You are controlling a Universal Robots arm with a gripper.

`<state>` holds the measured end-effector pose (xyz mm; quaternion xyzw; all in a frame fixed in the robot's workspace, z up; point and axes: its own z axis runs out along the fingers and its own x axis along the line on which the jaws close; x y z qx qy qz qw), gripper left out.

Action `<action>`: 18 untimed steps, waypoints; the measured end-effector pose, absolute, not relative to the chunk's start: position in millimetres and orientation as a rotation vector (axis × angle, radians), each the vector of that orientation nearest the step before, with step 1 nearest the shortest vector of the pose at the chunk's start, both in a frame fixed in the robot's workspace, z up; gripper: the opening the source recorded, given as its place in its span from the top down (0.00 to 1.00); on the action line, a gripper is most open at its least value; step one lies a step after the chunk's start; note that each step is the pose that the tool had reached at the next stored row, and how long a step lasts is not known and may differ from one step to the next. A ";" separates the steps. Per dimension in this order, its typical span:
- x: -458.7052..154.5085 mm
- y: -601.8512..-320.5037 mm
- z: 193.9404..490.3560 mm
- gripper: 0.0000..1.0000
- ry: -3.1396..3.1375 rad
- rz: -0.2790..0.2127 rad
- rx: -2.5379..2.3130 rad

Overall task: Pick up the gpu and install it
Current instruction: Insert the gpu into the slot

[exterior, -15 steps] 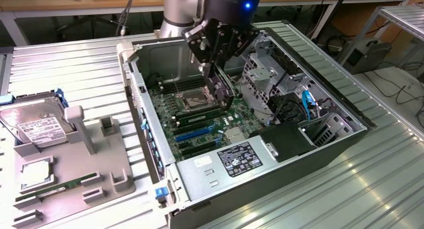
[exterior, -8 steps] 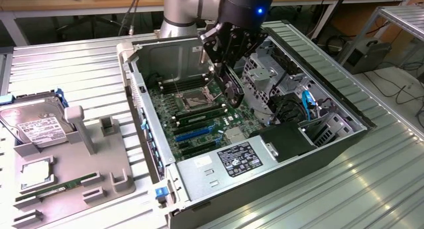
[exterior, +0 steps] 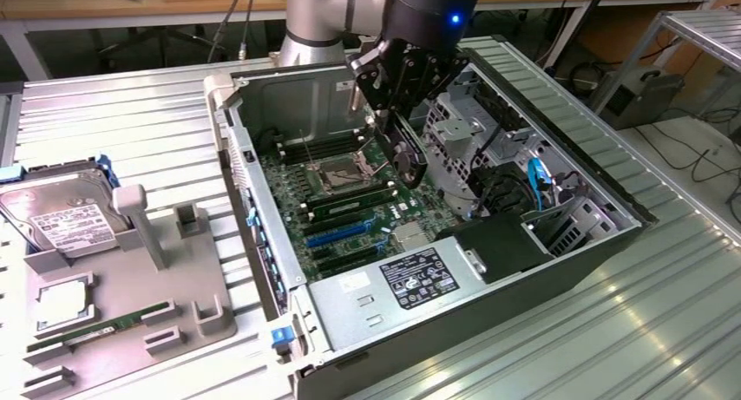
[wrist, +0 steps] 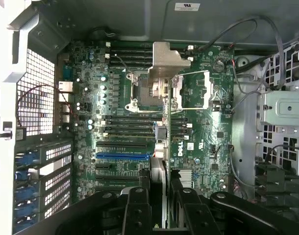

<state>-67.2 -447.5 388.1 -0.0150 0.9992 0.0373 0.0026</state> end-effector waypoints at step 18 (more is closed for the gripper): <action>-67.5 -447.4 382.4 0.74 3.114 0.116 -0.426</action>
